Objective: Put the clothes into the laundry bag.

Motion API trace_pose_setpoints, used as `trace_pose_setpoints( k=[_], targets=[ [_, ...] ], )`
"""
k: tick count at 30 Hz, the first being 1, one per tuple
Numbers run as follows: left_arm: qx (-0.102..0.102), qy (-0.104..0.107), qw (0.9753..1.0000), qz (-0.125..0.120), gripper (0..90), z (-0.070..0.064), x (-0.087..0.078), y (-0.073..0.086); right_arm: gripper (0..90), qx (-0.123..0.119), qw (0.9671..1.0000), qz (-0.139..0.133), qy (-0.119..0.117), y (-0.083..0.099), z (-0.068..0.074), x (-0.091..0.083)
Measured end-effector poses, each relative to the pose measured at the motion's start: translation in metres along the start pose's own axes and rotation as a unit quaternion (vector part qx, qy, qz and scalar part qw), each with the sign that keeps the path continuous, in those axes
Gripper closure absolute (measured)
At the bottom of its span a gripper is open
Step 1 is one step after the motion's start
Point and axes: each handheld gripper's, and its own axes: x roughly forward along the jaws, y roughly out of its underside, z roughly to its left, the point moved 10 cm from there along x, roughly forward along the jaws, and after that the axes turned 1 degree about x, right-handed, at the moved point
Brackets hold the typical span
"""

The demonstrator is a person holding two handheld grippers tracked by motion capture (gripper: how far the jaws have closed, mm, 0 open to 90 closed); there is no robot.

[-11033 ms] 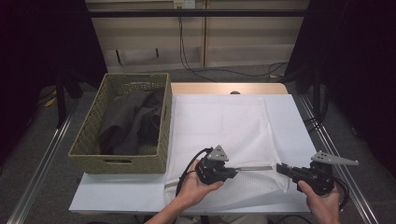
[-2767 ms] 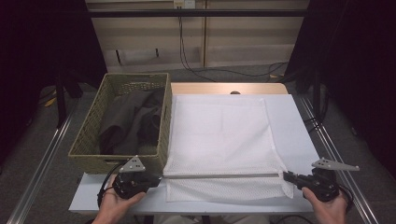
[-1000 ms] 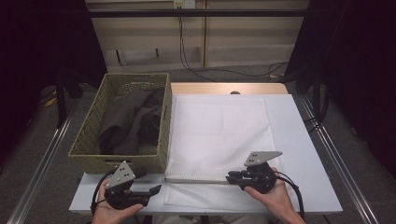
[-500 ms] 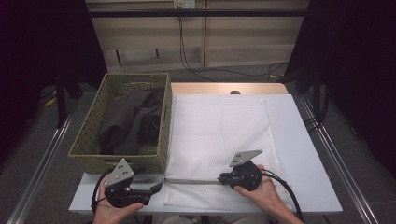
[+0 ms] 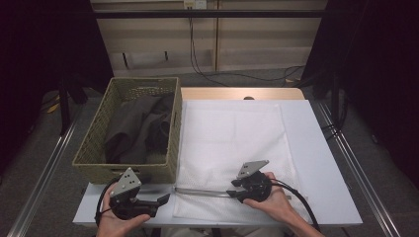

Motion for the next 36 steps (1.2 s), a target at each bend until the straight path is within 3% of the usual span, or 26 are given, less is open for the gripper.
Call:
trace_pose_setpoints(
  k=[3,5,8,10,12,19,21,22,27,30,34,36],
  targets=[
    [-0.001,-0.002,1.0000,-0.001,14.1,0.000,0.000,0.000,56.8,-0.004,0.9998,0.007,0.020,0.000,-0.003,0.001],
    [0.011,-0.008,0.9999,0.006,13.6,0.001,0.000,0.002,47.8,0.005,0.9994,0.004,0.034,-0.001,-0.008,0.003],
    [0.012,-0.010,0.9999,0.005,13.5,-0.001,0.000,0.001,48.3,0.009,0.9992,0.009,0.039,-0.001,-0.010,0.002],
    [0.010,-0.006,0.9999,0.003,13.5,0.000,0.000,0.001,51.9,0.009,0.9994,0.008,0.033,-0.003,-0.010,0.003],
    [0.010,-0.006,0.9999,0.003,13.5,0.000,0.000,0.001,61.1,0.013,0.9990,0.019,0.037,-0.004,-0.015,0.003],
    [0.008,-0.014,0.9998,-0.009,13.6,0.002,-0.003,-0.002,80.5,0.051,0.9978,0.025,0.033,-0.005,-0.027,0.002],
    [0.005,-0.017,0.9998,-0.011,13.5,0.003,-0.003,-0.002,81.0,0.072,0.9970,0.018,0.023,-0.006,-0.028,0.002],
    [0.011,-0.025,0.9996,-0.010,13.5,0.004,-0.004,-0.002,83.0,0.072,0.9970,0.015,0.026,-0.007,-0.030,0.002],
    [0.014,-0.020,0.9996,-0.011,13.5,0.003,-0.004,-0.003,88.0,0.075,0.9969,0.000,0.023,-0.012,-0.031,-0.003],
    [0.006,-0.014,0.9997,-0.016,13.5,0.002,-0.005,-0.004,88.9,0.088,0.9959,-0.017,0.014,-0.017,-0.033,-0.010],
    [0.011,-0.019,0.9996,-0.018,13.5,0.001,-0.007,-0.004,89.3,0.097,0.9948,-0.029,0.005,-0.020,-0.035,-0.015],
    [0.004,-0.021,0.9995,-0.021,13.5,0.000,-0.010,-0.003,89.4,0.097,0.9946,-0.037,0.000,-0.024,-0.035,-0.018]
  ],
)
